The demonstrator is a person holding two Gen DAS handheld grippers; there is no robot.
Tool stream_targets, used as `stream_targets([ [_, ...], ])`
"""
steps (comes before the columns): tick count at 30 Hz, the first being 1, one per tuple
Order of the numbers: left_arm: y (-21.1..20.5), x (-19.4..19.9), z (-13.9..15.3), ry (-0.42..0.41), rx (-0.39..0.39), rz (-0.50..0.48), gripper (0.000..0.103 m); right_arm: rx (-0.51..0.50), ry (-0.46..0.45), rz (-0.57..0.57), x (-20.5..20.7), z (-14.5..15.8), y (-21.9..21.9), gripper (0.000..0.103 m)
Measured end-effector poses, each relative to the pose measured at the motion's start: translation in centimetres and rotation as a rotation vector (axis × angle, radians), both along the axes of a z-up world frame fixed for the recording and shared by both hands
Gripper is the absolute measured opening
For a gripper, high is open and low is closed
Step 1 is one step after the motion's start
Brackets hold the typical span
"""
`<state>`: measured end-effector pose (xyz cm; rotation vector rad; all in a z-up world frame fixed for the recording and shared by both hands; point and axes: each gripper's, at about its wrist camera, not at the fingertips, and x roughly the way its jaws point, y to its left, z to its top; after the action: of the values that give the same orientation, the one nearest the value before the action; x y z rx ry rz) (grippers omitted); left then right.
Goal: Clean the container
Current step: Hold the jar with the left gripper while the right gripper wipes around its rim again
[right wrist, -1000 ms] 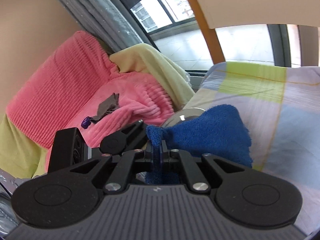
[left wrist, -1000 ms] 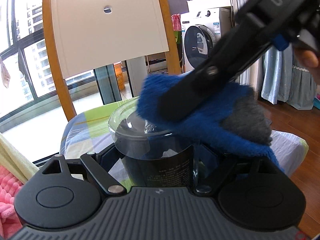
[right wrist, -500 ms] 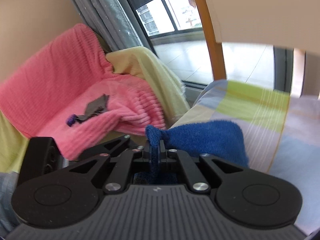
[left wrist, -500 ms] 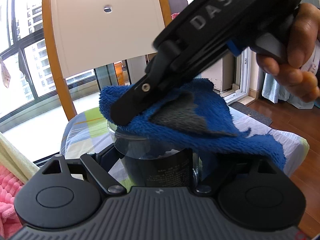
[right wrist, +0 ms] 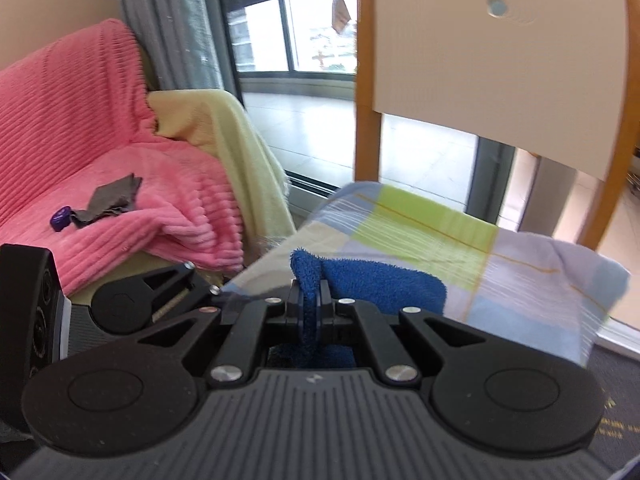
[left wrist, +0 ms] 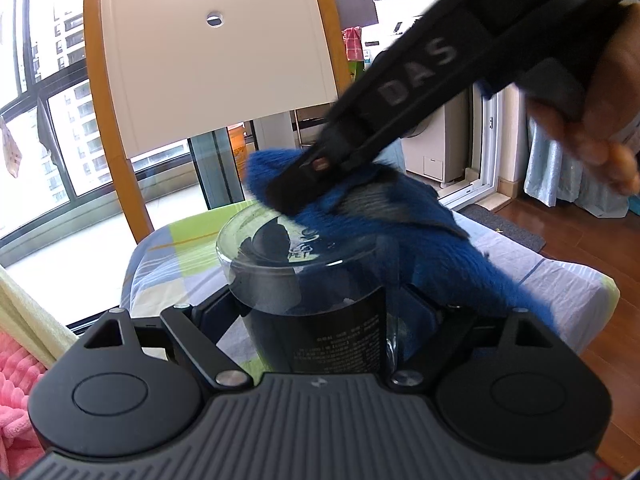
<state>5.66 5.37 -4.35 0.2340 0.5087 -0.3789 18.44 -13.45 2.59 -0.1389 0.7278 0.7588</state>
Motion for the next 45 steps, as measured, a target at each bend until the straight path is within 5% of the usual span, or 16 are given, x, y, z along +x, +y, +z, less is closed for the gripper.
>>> stream_targets([
  [5, 2.2, -1.3, 0.9, 0.013, -0.008, -0.015, 0.086, 0.021, 0.036, -0.026, -1.1, 1.0, -2.3, 0.003],
  [10, 4.6, -3.6, 2.4, 0.023, -0.023, -0.012, 0.086, 0.200, 0.122, 0.021, -1.8, 1.1, -4.4, 0.005],
  [21, 12.4, -4.1, 4.2, 0.022, -0.012, -0.013, 0.085, 0.328, 0.275, 0.171, 0.9, -2.1, -2.1, 0.005],
  [28, 17.9, -4.5, 5.8, 0.017, -0.002, -0.002, 0.085, 0.345, 0.222, 0.208, 1.8, -2.4, -0.4, 0.005],
  [32, 8.3, -3.1, 3.9, 0.010, 0.010, -0.027, 0.085, 0.281, 0.139, 0.172, 2.1, -1.8, 0.8, 0.004],
  [45, 11.3, -5.2, 5.4, 0.004, 0.010, -0.031, 0.085, 0.171, 0.029, -0.129, 3.2, -1.0, -2.7, 0.004],
])
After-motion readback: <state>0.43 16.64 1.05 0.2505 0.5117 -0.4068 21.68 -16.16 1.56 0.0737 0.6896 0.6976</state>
